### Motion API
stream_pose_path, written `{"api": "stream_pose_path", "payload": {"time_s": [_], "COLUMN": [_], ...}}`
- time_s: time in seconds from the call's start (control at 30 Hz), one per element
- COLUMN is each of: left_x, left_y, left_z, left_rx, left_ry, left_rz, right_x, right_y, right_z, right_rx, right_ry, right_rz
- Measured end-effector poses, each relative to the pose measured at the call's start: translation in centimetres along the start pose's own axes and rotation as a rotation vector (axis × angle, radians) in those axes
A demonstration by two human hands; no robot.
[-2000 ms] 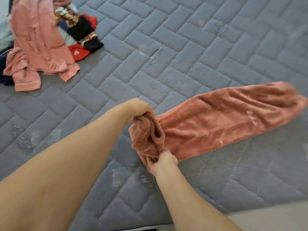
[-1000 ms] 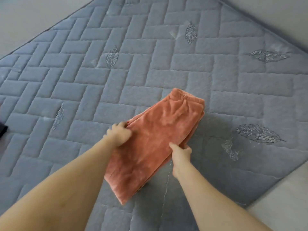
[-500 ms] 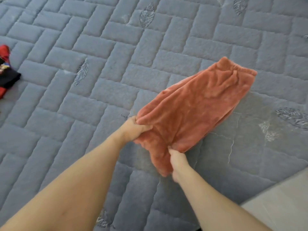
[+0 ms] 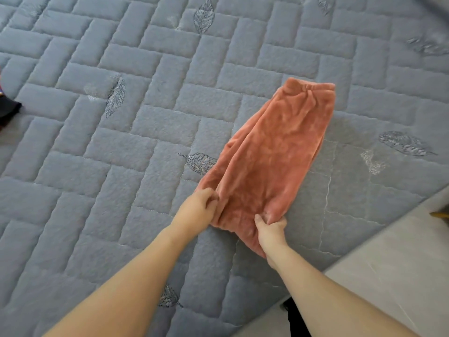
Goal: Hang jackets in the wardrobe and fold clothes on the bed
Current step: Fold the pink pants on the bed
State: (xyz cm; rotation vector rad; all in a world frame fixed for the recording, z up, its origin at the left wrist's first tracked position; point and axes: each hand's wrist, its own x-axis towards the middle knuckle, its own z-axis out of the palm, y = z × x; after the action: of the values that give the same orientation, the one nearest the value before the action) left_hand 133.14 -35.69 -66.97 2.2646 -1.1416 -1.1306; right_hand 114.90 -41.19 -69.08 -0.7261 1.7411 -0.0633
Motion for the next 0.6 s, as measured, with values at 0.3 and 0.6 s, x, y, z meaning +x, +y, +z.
{"api": "stream_pose_path", "payload": {"time_s": [0.3, 0.6], "left_x": [2.2, 2.3], "left_y": [2.9, 2.0], "left_z": [0.0, -3.1], "left_rx": [-0.318, -0.526], "left_ry": [-0.076, -0.269], "left_rz": [-0.414, -0.199], "right_x": [1.2, 2.5], "right_y": [0.2, -0.5], "right_z": [-0.3, -2.0], "right_rx": [-0.091, -0.126], "right_ry": [0.049, 0.060], "right_rz": [-0.003, -0.033]}}
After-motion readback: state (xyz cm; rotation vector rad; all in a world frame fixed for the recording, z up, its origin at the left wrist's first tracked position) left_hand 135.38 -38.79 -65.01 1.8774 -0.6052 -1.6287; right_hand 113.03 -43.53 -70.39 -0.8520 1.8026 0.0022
